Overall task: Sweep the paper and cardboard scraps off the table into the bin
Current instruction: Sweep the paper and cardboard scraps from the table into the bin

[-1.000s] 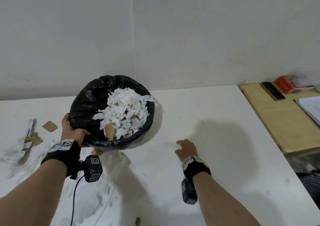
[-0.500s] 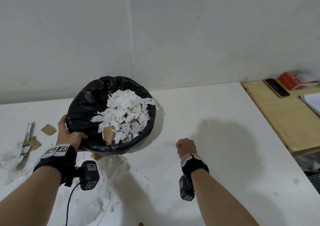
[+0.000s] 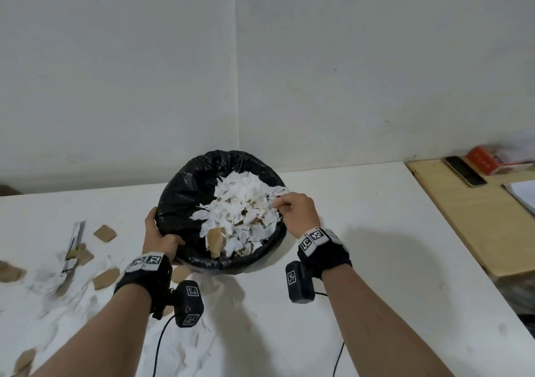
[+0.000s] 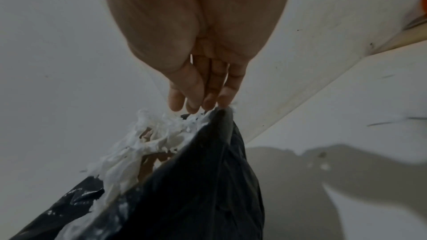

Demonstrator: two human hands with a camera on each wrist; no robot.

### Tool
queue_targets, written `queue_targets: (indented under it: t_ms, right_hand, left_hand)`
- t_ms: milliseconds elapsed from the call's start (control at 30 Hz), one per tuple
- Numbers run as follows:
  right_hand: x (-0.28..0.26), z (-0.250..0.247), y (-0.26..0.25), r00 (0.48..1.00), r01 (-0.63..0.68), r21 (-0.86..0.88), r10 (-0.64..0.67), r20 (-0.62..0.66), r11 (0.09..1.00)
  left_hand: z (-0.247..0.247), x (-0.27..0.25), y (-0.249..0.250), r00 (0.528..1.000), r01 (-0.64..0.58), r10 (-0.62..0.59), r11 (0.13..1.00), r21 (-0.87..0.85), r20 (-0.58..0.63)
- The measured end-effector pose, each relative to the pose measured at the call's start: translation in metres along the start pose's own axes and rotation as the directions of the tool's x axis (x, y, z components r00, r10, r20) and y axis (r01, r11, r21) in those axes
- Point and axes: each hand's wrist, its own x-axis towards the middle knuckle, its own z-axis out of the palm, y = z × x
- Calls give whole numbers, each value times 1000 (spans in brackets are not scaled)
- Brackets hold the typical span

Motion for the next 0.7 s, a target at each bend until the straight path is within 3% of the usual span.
queue_targets:
  t_ms: [233, 333, 533, 700]
  right_hand:
    - [-14, -55, 25, 954, -35, -10, 30, -299, 999]
    - [-15, -86, 71, 920, -180, -25, 159, -359, 983]
    - [-17, -110, 189, 848, -515, -152, 476, -235, 843]
    - [4, -96, 228, 869, -483, -338, 488, -77, 807]
  left_hand:
    - [27, -14, 11, 998, 6, -1, 997, -73, 68]
    - [50, -14, 11, 996, 1, 3, 999, -41, 90]
    - [98, -8, 7, 991, 16, -21, 999, 42, 135]
    - [119, 5, 13, 990, 12, -23, 997, 78, 138]
